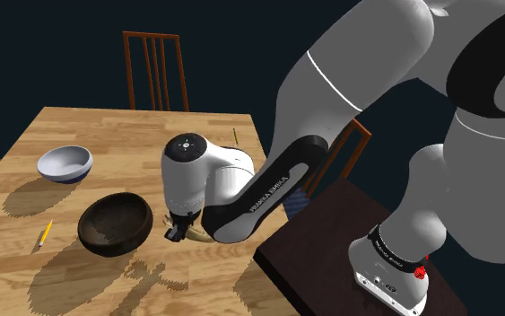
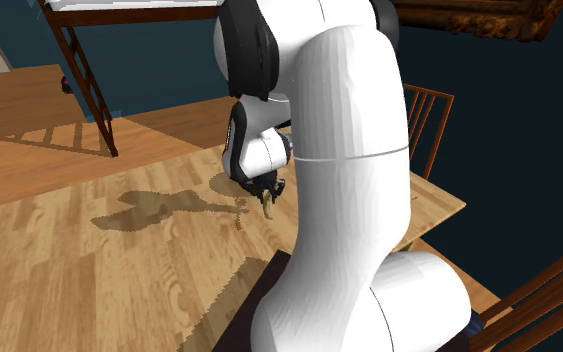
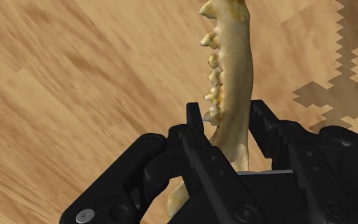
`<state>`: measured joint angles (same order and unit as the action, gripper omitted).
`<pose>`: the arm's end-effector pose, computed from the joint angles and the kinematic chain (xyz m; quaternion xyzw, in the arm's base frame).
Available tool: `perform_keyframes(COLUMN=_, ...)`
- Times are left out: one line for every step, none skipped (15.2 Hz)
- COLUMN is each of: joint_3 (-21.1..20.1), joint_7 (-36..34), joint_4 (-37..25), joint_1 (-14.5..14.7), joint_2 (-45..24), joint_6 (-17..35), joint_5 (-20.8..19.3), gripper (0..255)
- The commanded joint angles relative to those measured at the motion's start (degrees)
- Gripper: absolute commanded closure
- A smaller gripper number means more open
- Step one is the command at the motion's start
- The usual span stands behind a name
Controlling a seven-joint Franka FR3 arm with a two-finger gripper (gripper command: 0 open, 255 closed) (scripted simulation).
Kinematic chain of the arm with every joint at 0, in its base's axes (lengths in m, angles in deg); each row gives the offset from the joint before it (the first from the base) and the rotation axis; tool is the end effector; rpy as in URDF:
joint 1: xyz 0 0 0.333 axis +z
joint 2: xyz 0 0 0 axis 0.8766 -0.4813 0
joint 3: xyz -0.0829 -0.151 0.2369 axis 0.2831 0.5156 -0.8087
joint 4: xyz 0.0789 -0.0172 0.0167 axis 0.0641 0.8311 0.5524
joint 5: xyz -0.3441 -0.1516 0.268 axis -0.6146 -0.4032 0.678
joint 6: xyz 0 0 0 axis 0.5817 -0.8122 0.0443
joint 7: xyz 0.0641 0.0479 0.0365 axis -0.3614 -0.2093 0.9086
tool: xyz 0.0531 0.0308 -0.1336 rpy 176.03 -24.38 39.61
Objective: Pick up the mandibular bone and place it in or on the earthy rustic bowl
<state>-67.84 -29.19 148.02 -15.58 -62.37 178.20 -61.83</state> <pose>0.4189 0.4002 0.0497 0.9733 0.2241 0.0443 0.0233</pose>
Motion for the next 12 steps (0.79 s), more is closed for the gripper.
perform_keyframes(joint_3=-0.15, joint_7=0.15, joint_4=0.19, joint_1=-0.02, joint_2=1.41, joint_6=-1.25, joint_5=0.16, gripper=255)
perform_keyframes(joint_3=-0.22, joint_7=0.27, joint_4=0.3, joint_1=-0.06, joint_2=2.12, joint_6=-1.85, joint_5=0.25, gripper=255)
perform_keyframes(joint_3=-0.28, joint_7=0.38, joint_4=0.4, joint_1=-0.11, joint_2=2.83, joint_6=-2.46, joint_5=0.35, gripper=255)
perform_keyframes(joint_3=-0.35, joint_7=0.5, joint_4=0.48, joint_1=-0.15, joint_2=3.53, joint_6=-3.07, joint_5=0.44, gripper=255)
perform_keyframes(joint_3=-0.41, joint_7=0.62, joint_4=0.56, joint_1=-0.19, joint_2=4.23, joint_6=-3.69, joint_5=0.53, gripper=255)
perform_keyframes(joint_3=-0.47, joint_7=0.74, joint_4=0.62, joint_1=-0.22, joint_2=4.91, joint_6=-4.32, joint_5=0.63, gripper=255)
perform_keyframes(joint_3=-0.53, joint_7=0.86, joint_4=0.66, joint_1=-0.25, joint_2=5.59, joint_6=-4.95, joint_5=0.73, gripper=255)
perform_keyframes(joint_3=-0.59, joint_7=0.98, joint_4=0.7, joint_1=-0.29, joint_2=6.26, joint_6=-5.58, joint_5=0.83, gripper=255)
perform_keyframes(joint_3=-0.65, joint_7=1.1, joint_4=0.72, joint_1=-0.32, joint_2=6.93, joint_6=-6.22, joint_5=0.92, gripper=255)
perform_keyframes(joint_3=-0.7, joint_7=1.22, joint_4=0.73, joint_1=-0.34, joint_2=7.59, joint_6=-6.87, joint_5=1.02, gripper=255)
perform_keyframes(joint_3=-0.75, joint_7=1.34, joint_4=0.73, joint_1=-0.37, joint_2=8.24, joint_6=-7.52, joint_5=1.12, gripper=255)
perform_keyframes(joint_3=-0.8, joint_7=1.46, joint_4=0.71, joint_1=-0.39, joint_2=8.88, joint_6=-8.17, joint_5=1.22, gripper=255)
